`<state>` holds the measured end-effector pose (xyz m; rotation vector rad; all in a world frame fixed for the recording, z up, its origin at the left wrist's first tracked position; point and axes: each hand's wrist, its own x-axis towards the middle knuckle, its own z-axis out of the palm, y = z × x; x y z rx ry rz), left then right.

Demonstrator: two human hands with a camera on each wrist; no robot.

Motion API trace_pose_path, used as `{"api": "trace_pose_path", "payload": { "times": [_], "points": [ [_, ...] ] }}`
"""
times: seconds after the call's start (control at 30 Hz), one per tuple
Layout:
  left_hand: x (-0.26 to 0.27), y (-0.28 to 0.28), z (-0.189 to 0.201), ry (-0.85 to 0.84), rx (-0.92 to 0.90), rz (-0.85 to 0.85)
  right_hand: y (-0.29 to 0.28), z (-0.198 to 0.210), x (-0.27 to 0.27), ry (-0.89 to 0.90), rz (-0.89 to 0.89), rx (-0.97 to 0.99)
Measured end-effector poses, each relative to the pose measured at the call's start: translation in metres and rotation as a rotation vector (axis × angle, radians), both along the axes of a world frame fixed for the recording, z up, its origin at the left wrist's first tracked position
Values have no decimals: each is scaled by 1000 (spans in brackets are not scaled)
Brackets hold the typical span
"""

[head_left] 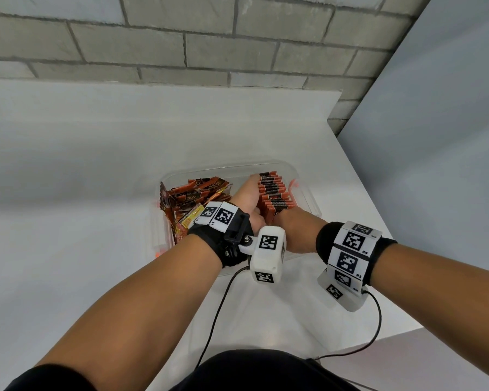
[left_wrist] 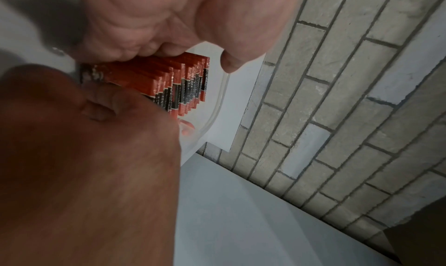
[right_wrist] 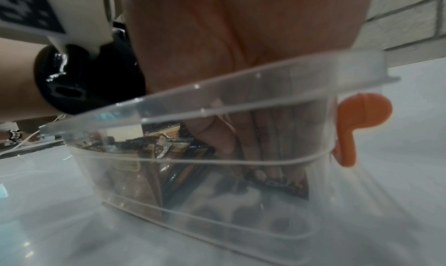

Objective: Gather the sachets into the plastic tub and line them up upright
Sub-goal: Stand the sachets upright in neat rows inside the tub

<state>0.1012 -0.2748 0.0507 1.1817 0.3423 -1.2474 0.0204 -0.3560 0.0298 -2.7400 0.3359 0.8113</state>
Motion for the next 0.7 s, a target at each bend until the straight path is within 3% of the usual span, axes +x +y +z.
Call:
{"api": "trace_pose_path", "payload": {
  "times": [0.7],
  "points": [
    [-2, 5, 3, 6, 9, -91, 7, 19, -3, -66, -63, 31]
  ]
}}
